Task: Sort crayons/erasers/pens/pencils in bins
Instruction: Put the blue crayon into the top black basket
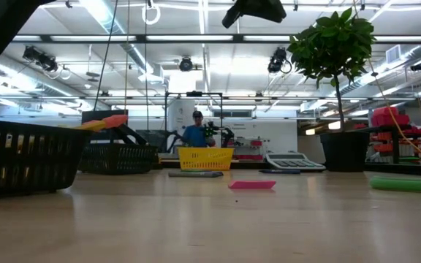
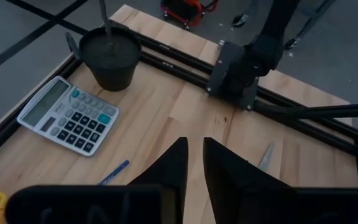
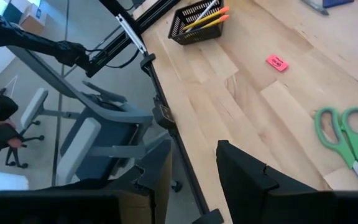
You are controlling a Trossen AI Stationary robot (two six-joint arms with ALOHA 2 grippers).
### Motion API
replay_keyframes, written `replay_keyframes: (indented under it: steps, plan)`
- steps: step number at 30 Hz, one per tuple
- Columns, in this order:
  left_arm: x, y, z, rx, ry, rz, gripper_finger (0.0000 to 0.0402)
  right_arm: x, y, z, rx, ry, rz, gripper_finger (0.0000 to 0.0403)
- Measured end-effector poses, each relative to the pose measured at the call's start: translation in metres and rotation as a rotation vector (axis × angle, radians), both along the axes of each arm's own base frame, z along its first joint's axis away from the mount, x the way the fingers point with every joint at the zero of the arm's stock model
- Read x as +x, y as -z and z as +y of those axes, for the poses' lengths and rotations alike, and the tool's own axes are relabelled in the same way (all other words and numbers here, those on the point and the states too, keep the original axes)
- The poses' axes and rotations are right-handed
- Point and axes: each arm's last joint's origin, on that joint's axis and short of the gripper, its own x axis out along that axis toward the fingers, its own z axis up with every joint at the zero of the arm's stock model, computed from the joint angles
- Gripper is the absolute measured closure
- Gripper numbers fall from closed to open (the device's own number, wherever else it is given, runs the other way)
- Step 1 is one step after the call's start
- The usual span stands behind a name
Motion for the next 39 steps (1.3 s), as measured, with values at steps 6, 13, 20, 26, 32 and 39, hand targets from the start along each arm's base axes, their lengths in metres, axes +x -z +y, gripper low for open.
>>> replay_keyframes:
  steps: [6,13,20,26,32,39]
  plan:
    - [0.0,0.0,0.0,-0.008,0.012,-0.001,0.0346,0.0,0.0,0.0,-0.002,0.001,-0.002,0.027]
    - [0.0,0.0,0.0,-0.01,0.015,0.0,0.0338,-0.001,0.0,0.001,0.014,-0.001,0.004,0.027]
    - [0.001,0.0,-0.012,-0.056,0.007,-0.01,0.0346,-0.006,-0.001,0.006,0.073,-0.01,-0.001,0.027]
    - [0.002,0.0,-0.037,-0.008,0.099,0.0,0.034,-0.014,-0.003,0.011,0.115,-0.038,-0.004,0.027]
    - [0.002,0.0,-0.032,0.036,0.11,0.009,0.033,-0.014,0.0,0.016,0.148,-0.012,-0.006,0.027]
    - [0.004,0.003,-0.01,0.111,0.117,0.028,0.0316,-0.01,0.002,0.017,0.164,0.024,-0.007,0.027]
